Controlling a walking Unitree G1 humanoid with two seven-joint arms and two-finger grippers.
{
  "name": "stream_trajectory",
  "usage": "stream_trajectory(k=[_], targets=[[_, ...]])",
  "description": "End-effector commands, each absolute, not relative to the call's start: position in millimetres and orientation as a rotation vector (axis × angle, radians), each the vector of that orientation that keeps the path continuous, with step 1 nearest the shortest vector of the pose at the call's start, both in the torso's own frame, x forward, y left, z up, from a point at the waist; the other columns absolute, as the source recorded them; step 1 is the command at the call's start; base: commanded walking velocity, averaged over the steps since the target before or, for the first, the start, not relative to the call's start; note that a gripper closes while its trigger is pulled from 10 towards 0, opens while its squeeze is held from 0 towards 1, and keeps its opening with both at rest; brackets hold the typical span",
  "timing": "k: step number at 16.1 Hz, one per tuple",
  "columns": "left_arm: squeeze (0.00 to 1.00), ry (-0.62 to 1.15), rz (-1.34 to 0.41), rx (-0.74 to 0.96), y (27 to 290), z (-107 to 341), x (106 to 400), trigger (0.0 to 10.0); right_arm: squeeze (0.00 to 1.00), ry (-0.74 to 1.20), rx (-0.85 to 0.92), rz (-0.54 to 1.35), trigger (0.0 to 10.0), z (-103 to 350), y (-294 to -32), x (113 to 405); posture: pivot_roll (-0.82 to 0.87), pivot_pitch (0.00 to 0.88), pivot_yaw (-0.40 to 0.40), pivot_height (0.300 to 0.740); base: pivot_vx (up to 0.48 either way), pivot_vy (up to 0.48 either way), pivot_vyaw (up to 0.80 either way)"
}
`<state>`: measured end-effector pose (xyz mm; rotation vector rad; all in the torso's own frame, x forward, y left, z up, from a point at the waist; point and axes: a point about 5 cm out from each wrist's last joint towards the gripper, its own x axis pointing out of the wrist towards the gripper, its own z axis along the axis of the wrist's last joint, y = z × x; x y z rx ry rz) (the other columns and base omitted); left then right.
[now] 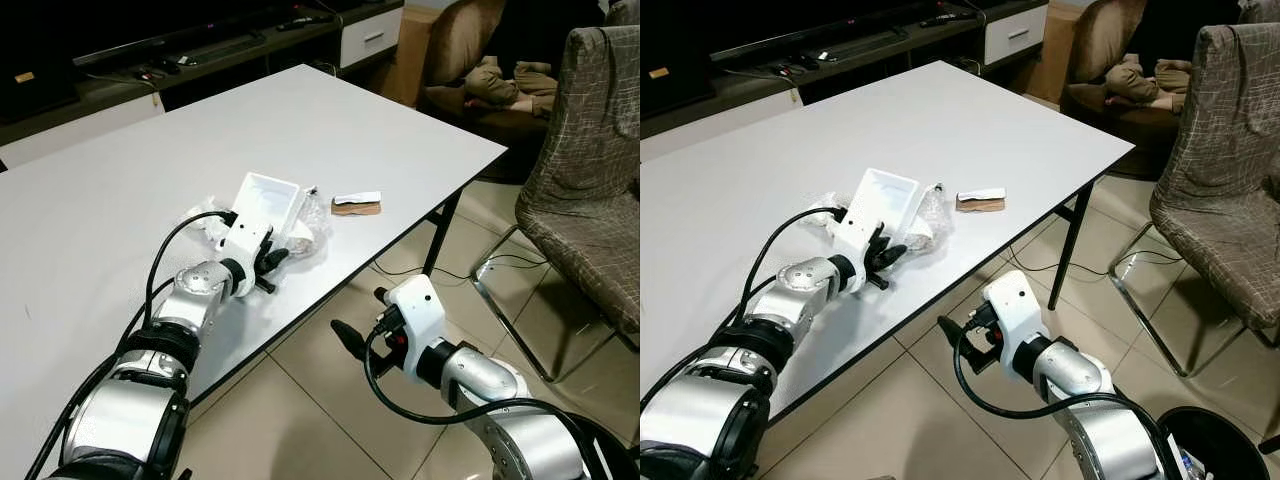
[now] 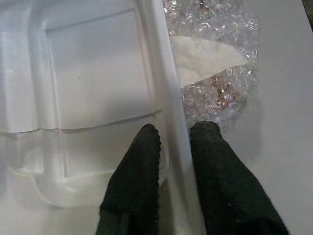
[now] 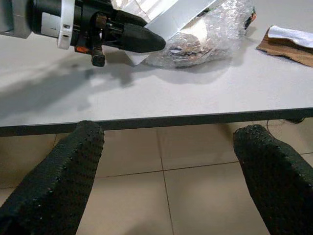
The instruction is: Picking trash to rubbish bin
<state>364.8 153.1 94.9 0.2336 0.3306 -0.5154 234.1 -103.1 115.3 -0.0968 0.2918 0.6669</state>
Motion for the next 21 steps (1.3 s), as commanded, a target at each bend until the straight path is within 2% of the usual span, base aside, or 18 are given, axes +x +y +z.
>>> stream_trajectory(k=[1, 7, 8, 11, 12, 14, 17, 21], targets=[[0.0, 0.289, -0.498, 0.24, 156.6, 107.3, 371.0, 0.0, 0.0, 0.267, -0.102, 0.659, 10.0, 119.3, -101.6, 237.1, -0.02, 0.0, 0.045, 0.74, 0.0, 0.0, 0.0], [0.0, 0.05, -0.44, 0.12, 165.1, 147.6, 369.4, 0.0, 0.0, 0.227, -0.095, 0.619, 10.0, 121.6, -100.4, 250.0, 0.03, 0.0, 0.013, 0.74, 0.0, 0.0, 0.0], [0.0, 0.041, -0.418, 0.096, 165.6, 143.3, 369.6, 0.0, 0.0, 0.213, -0.094, 0.595, 10.0, 122.5, -101.9, 254.2, 0.04, 0.0, 0.005, 0.74, 0.0, 0.0, 0.0], [0.0, -0.085, -0.358, 0.078, 176.4, 172.7, 356.3, 0.0, 0.0, 0.177, -0.101, 0.476, 10.0, 122.9, -109.4, 270.3, 0.07, 0.0, -0.019, 0.74, 0.0, 0.0, 0.0], [0.0, -0.161, -0.255, 0.118, 193.6, 195.4, 335.3, 0.0, 1.0, 0.151, -0.027, 0.423, 10.0, 118.6, -106.3, 295.2, 0.1, 0.0, -0.037, 0.74, 0.0, 0.0, 0.0], [0.0, -0.16, -0.219, 0.161, 204.1, 200.9, 322.5, 0.0, 1.0, 0.14, 0.015, 0.429, 10.0, 116.2, -98.3, 314.9, 0.14, 0.0, -0.051, 0.74, 0.0, 0.0, 0.0], [0.0, -0.111, -0.192, 0.24, 219.6, 206.1, 295.0, 0.0, 1.0, 0.117, 0.044, 0.446, 10.0, 127.8, -83.1, 359.4, 0.21, 0.001, -0.068, 0.74, 0.0, 0.0, 0.0], [0.0, -0.037, -0.218, 0.332, 222.8, 214.6, 259.5, 0.0, 1.0, 0.08, 0.046, 0.438, 10.0, 152.5, -71.2, 386.3, 0.3, 0.083, -0.078, 0.74, 0.0, 0.0, 0.0]])
